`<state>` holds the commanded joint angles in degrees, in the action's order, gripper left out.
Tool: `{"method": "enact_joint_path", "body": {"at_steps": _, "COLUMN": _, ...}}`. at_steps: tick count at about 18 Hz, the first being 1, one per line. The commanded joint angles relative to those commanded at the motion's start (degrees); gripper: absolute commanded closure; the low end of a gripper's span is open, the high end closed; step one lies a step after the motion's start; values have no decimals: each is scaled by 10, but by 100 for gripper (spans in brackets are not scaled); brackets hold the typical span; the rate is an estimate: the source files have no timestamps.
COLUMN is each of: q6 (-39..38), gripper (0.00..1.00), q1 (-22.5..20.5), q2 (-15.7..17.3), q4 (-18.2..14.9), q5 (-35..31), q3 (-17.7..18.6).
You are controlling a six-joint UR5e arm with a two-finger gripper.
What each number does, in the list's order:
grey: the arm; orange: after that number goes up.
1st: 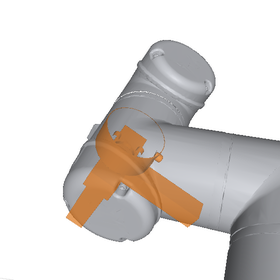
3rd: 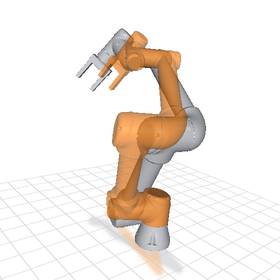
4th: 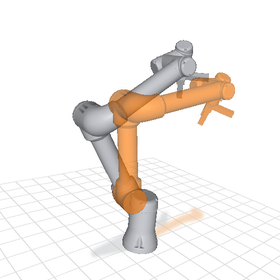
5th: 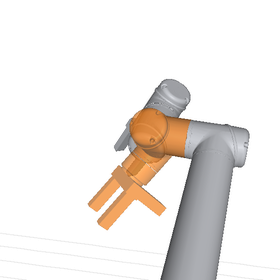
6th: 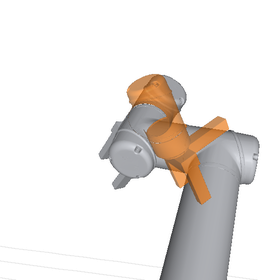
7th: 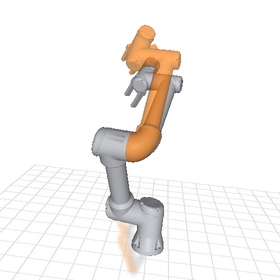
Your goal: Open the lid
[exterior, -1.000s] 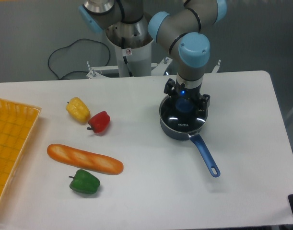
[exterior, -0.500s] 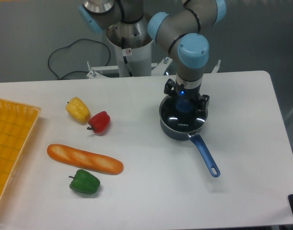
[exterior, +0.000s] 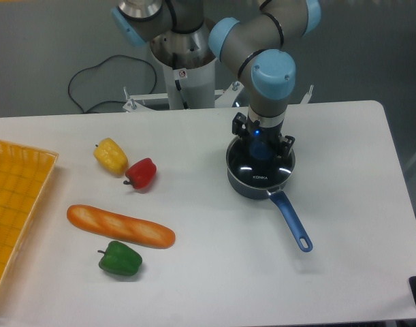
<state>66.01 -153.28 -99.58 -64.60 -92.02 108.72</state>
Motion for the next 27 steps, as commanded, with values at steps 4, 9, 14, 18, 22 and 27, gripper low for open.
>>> {"method": "enact_joint_path", "body": {"at_steps": 4, "q6": 1, "gripper": 24, "q1": 0, "q2": 0, "q4": -2, "q5": 0, "q3": 0}}
{"method": "enact_joint_path", "body": {"at_steps": 9, "q6": -1, "gripper": 28, "q1": 0, "q2": -3, "q4": -26, "q5": 0, "q3": -18}}
{"method": "enact_joint_path", "body": {"at_steps": 14, "q6": -1, "gripper": 33, "q1": -3, "q2": -4, "q4": -45, "q5": 2, "q3": -31}}
{"method": "enact_joint_path", "body": {"at_steps": 18, "q6": -1, "gripper": 40, "q1": -1, "q2": -4, "q4": -45, "q5": 4, "q3": -31}}
{"method": "enact_joint_path", "body": {"at_steps": 22, "q6": -2, "gripper": 41, "q1": -1, "q2": -4, "q4": -45, "q5": 4, "q3": -31}}
{"method": "enact_joint_path", "body": {"at_steps": 27, "q6": -4, "gripper": 50, "q1": 2, "q2": -5, "q4": -63, "q5": 4, "q3": -52}}
